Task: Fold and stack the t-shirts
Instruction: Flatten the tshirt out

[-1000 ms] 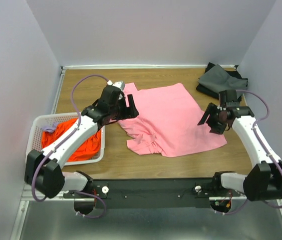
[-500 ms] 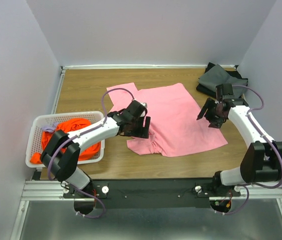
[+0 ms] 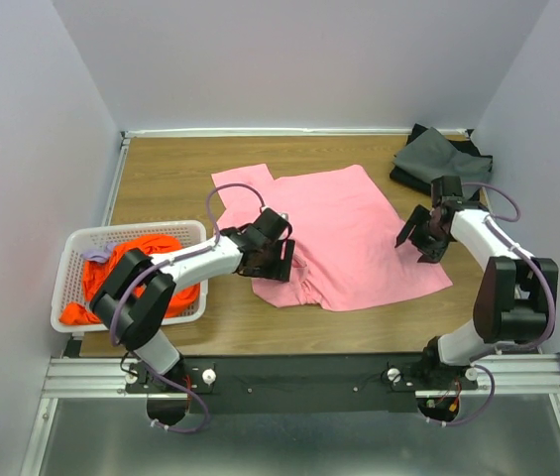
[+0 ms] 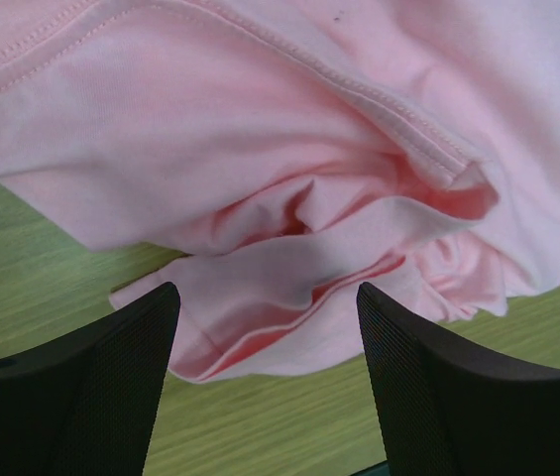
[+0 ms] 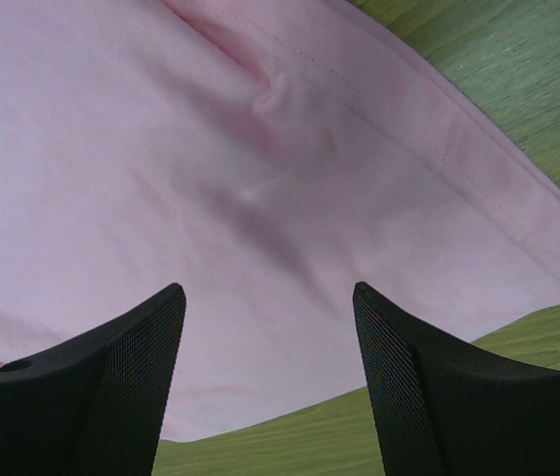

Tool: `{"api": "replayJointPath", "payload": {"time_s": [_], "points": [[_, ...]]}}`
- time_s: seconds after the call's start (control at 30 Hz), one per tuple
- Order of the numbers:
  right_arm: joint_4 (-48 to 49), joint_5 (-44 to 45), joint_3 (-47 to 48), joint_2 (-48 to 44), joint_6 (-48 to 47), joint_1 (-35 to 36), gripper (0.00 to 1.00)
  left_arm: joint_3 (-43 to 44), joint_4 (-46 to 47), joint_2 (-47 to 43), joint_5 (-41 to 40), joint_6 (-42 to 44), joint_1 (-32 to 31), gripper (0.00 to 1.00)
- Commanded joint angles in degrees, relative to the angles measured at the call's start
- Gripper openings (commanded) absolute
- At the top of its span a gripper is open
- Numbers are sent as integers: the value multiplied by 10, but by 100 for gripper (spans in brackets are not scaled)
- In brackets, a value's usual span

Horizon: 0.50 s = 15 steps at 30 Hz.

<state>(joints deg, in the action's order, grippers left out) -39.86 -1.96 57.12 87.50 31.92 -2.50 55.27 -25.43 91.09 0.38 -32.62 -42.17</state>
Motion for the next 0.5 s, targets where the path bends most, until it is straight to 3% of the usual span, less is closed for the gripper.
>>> {"api": "replayJointPath", "payload": {"time_s": [0.0, 0.33, 0.47], "points": [[35, 8, -19, 18, -6, -6, 76, -8, 28, 16, -24, 2, -1, 78], [59, -3, -25, 57, 0, -6, 75, 69, 19, 125, -61, 24, 0, 75], [66, -5, -12, 79, 8, -6, 75, 137, 11, 167, -62, 45, 2, 75]]}}
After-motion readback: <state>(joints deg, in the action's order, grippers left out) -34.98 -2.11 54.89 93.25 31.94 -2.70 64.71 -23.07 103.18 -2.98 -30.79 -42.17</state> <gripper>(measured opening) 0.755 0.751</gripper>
